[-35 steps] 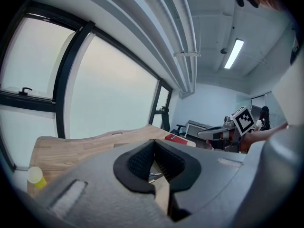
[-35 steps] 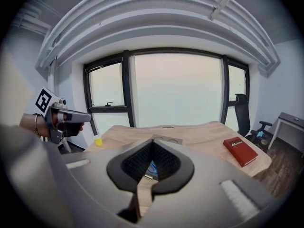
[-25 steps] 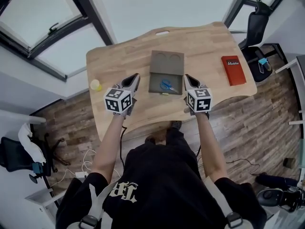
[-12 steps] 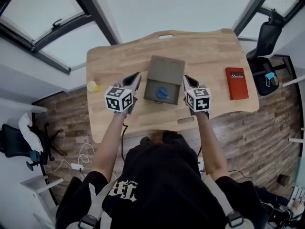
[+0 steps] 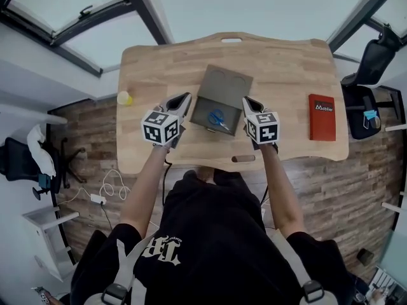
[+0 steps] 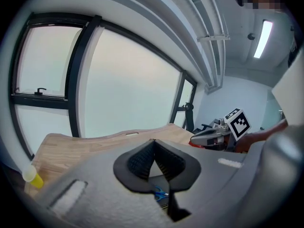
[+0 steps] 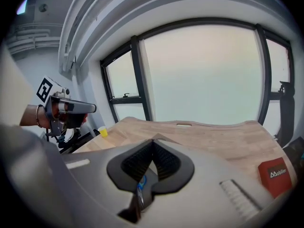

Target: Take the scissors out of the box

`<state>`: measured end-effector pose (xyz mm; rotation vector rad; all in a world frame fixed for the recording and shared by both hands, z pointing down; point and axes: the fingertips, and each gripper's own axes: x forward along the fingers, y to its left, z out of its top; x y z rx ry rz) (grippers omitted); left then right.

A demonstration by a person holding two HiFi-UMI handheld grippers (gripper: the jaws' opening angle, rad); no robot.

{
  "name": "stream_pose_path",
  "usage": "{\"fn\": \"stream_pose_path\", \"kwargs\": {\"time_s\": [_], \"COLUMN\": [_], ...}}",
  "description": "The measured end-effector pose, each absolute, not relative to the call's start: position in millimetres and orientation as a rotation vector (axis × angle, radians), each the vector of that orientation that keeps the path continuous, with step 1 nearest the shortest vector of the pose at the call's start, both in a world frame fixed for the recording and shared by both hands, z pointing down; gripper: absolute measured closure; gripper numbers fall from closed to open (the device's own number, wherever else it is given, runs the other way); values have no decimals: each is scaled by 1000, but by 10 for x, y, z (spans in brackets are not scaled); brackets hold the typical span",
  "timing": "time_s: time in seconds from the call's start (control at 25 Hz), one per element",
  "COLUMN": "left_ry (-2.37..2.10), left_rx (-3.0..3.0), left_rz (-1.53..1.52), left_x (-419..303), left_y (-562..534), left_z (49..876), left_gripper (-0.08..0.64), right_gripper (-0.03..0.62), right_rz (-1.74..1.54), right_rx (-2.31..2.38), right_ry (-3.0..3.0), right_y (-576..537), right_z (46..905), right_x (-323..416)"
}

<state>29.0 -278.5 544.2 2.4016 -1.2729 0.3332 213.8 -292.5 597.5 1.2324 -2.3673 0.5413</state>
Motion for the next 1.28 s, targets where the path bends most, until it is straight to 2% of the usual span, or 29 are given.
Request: {"fn": "stream_pose_path", "kwargs": {"time_s": [0.64,1.28], "left_ry": [-1246,-1087], "left_rx": [2284,2294], "left_rz": [318,394], "left_x": [58,-130], "left_y": [-2634,-2817], "left_z": [6019,6453], "left_gripper": [560,560], "right_gripper": [586,509], "right_rz": [571,643], "right_rx": [966,732], "right_ry": [-2254,-2084], "right_y": [-2727,-2503], "right_z": [6823,7559], "right_x": [1615,1095]}}
